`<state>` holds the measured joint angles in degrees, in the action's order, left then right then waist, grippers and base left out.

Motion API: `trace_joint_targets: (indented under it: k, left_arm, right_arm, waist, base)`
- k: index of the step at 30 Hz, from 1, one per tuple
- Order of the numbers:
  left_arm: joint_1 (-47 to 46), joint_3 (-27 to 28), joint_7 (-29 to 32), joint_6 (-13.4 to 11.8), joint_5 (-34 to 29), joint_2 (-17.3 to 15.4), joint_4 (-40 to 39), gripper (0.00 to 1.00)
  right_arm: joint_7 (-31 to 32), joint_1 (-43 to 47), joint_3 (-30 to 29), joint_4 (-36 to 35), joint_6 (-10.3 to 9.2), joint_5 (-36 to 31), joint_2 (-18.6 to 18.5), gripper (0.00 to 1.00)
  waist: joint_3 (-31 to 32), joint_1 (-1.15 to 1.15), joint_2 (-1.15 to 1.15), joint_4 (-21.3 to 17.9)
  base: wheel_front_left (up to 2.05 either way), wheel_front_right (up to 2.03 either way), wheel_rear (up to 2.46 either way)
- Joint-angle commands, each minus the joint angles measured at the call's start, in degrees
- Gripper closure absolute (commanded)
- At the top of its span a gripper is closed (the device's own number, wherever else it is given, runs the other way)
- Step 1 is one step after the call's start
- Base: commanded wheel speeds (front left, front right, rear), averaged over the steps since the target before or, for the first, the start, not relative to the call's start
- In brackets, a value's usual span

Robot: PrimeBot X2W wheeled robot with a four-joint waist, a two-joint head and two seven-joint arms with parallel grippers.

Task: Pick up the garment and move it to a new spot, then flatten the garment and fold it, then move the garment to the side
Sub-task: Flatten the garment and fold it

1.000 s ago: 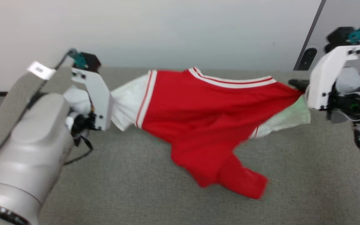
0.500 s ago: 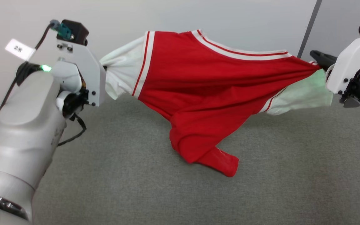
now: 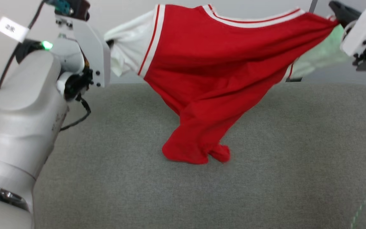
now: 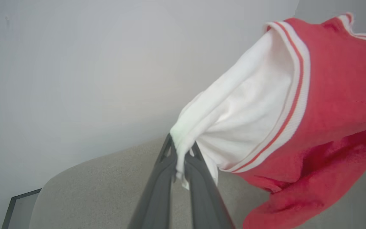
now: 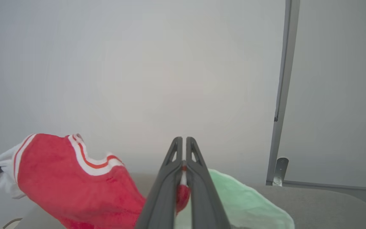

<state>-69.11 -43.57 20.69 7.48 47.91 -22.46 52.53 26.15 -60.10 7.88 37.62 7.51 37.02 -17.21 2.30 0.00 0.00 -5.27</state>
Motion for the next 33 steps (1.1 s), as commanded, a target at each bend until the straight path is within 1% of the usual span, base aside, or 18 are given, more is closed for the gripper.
trace_joint_targets:
  k: [1, 6, 10, 19, 25, 29, 33]
  left_arm:
    - [-1.27, 0.23, -0.69, -0.04, -0.24, -0.03, 0.17, 1.00]
    - [-4.27, 0.77, -3.56, -0.28, -0.77, 0.41, 1.53, 1.00]
    - [-6.05, 1.08, -4.20, -0.45, -0.42, 1.10, 3.38, 1.00]
    - [-8.07, 1.07, -6.19, -0.29, 0.04, 2.01, 6.54, 1.00]
    - [-10.79, 0.85, -7.92, -0.32, -0.70, 2.72, 8.69, 1.00]
    - [-15.05, 0.04, -8.37, -1.10, -2.15, 3.11, 10.05, 1.00]
    - [-19.81, -0.25, -9.66, -2.47, -3.41, 4.02, 11.63, 1.00]
  right_arm:
    - [-0.75, -1.59, -0.45, 0.56, -0.05, -0.70, 0.47, 1.00]
    - [-3.01, -6.06, -0.42, 2.83, -0.04, -3.01, 1.99, 1.00]
    - [-5.03, -9.29, -0.60, 5.23, -0.04, -3.95, 2.88, 1.00]
    - [-8.21, -14.22, -0.29, 10.71, -0.05, -4.95, 3.37, 1.00]
    - [-13.85, -17.00, 0.24, 13.99, -0.04, -6.81, 4.25, 1.00]
    - [-16.39, -20.43, 1.12, 17.02, -0.04, -8.50, 5.32, 1.00]
    - [-20.36, -24.44, 1.61, 20.05, -0.04, -9.90, 6.95, 1.00]
  waist:
    - [-0.19, 0.00, 0.00, -0.20]
    - [-0.58, 0.00, 0.00, -0.56]
    - [-0.62, 0.00, 0.00, -0.59]
    - [-1.87, 0.00, 0.00, -0.23]
    - [-4.48, 0.00, 0.00, -0.57]
    - [-7.79, 0.00, 0.00, -1.08]
    - [-10.58, 0.00, 0.00, -1.64]
  base:
    - [0.00, 0.00, 0.00]
    - [0.00, 0.00, 0.00]
    - [0.00, 0.00, 0.00]
    - [0.00, 0.00, 0.00]
    - [0.00, 0.00, 0.00]
    - [0.00, 0.00, 0.00]
    - [0.00, 0.00, 0.00]
